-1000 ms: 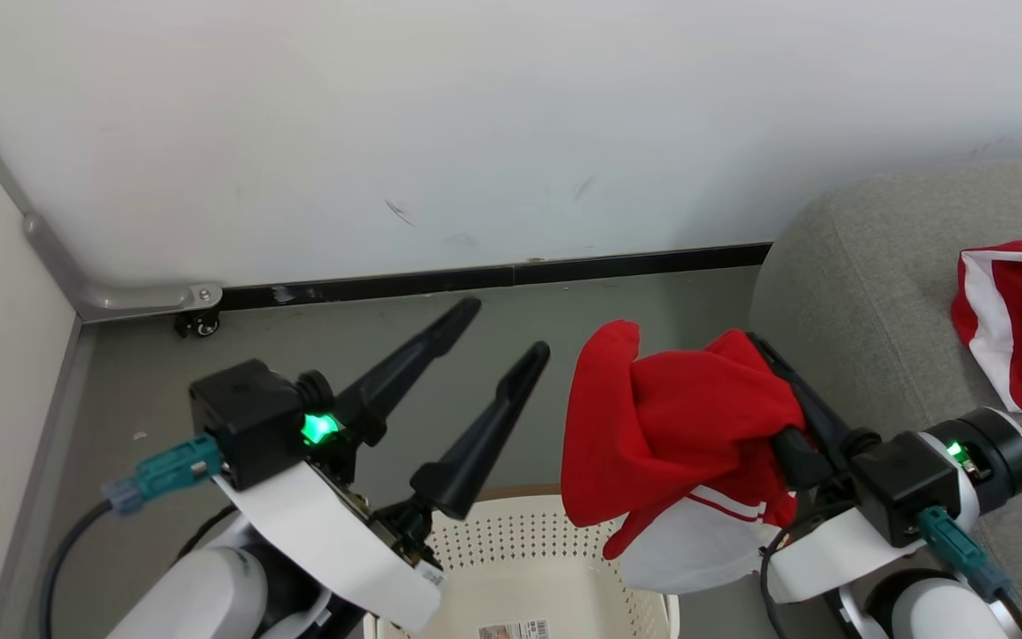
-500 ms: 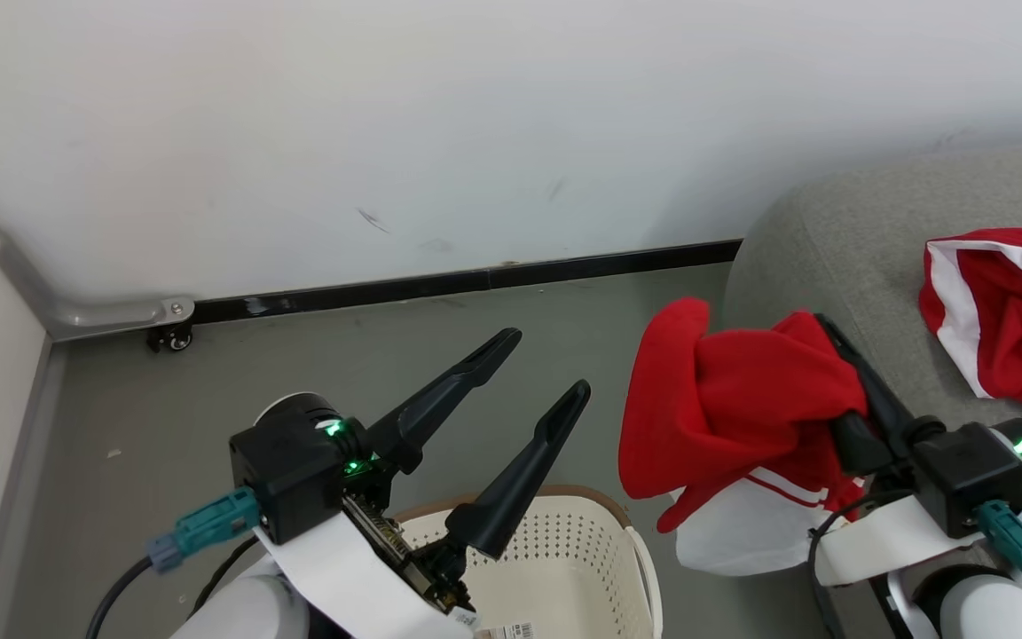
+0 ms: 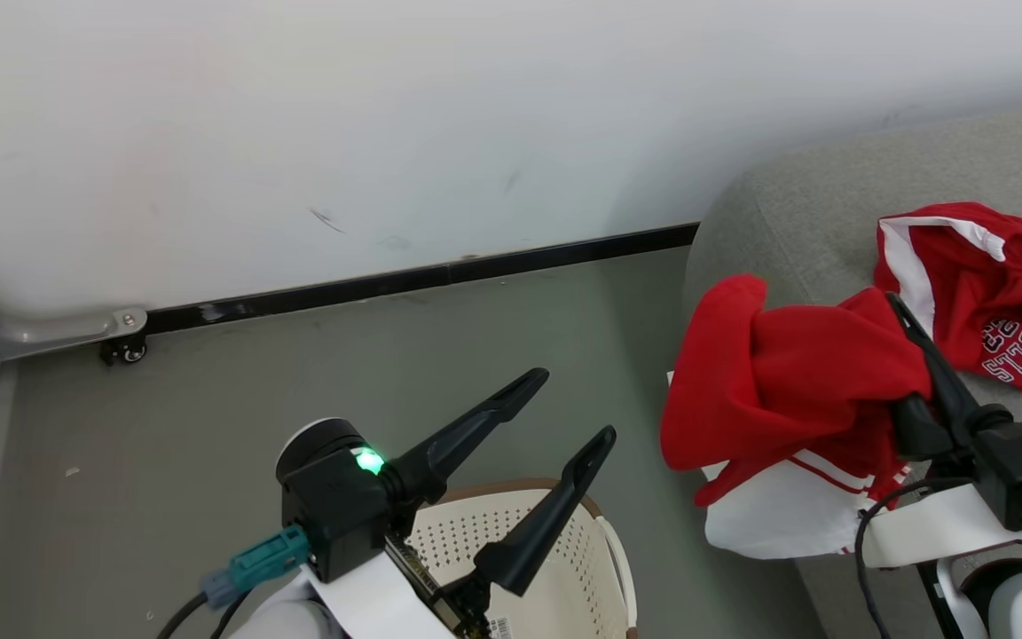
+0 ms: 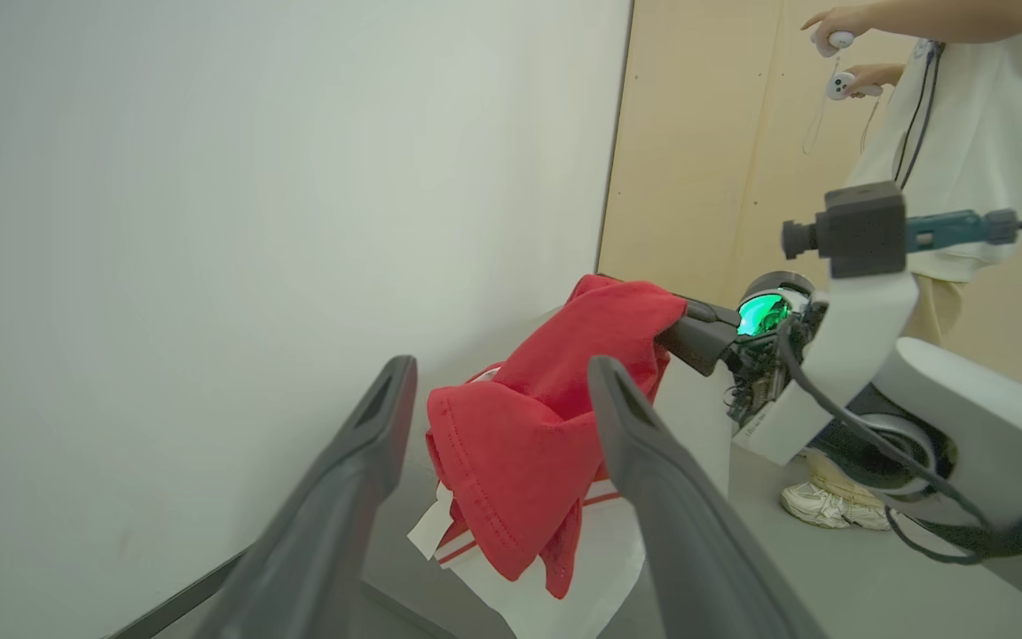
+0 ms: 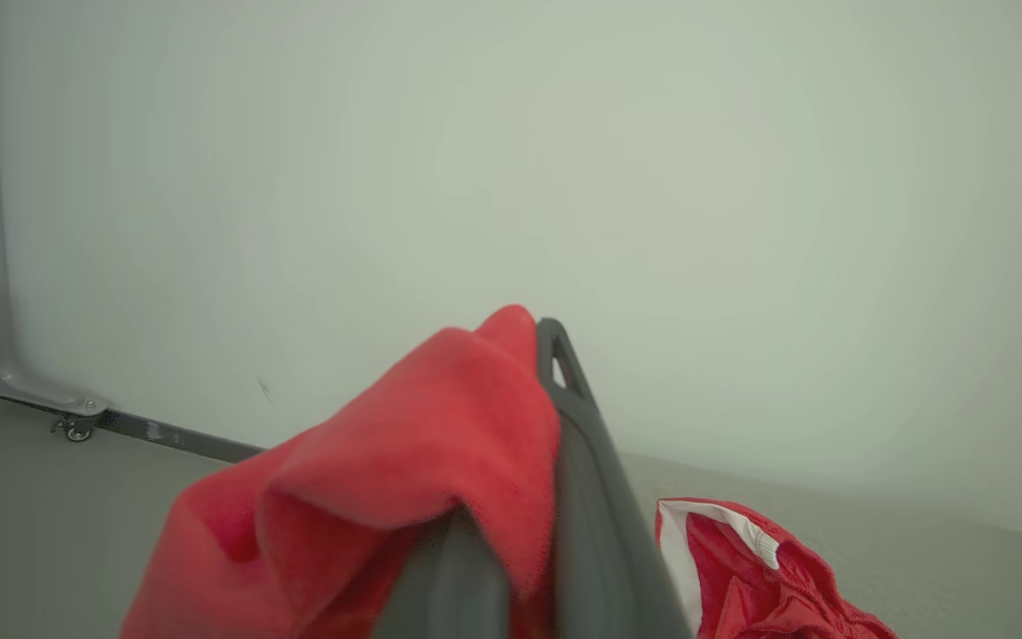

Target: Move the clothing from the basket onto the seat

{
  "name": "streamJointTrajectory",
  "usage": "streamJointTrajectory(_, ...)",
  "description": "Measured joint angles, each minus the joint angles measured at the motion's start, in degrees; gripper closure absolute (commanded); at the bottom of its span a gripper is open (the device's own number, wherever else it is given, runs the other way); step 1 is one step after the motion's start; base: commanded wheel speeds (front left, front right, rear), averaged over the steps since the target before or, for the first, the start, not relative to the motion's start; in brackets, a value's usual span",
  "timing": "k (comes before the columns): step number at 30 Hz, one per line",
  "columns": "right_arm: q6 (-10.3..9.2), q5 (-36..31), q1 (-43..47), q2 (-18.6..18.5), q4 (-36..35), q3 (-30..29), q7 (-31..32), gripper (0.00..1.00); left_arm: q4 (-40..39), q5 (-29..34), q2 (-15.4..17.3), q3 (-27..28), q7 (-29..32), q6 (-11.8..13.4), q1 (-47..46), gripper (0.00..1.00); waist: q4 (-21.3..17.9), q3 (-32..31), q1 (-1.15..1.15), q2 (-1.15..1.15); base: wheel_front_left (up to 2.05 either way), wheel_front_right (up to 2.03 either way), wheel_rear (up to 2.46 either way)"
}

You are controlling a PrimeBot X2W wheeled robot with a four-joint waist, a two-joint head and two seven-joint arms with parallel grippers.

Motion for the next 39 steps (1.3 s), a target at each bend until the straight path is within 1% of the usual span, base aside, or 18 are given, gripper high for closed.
streamJointTrajectory(4, 0.0, -0.1, 0.0, 0.1, -0.9, -0.9, 0.1, 1.0, 0.7, 0.4, -0.2, -1.2, -0.9, -0.4, 0.0, 0.0, -1.1, 0.3, 0.0, 0.0, 0.0, 0.0, 0.0)
streamJointTrajectory(16, 0.0, -0.5, -0.1, 0.3, -2.3, -2.7, 0.2, 1.0, 3.6, 1.6, -0.2, -3.4, -2.4, -0.4, 0.0, 0.0, -4.0, 0.8, 0.0, 0.0, 0.0, 0.0, 0.0)
streamJointTrajectory(39, 0.0, -0.9, 0.1, 0.5, -3.5, -4.7, 0.7, 1.0, 4.4, 3.7, -1.2, -8.8, -4.6, -0.5, -0.5, 0.0, -9.2, 1.0, 0.0, 0.0, 0.0, 0.0, 0.0)
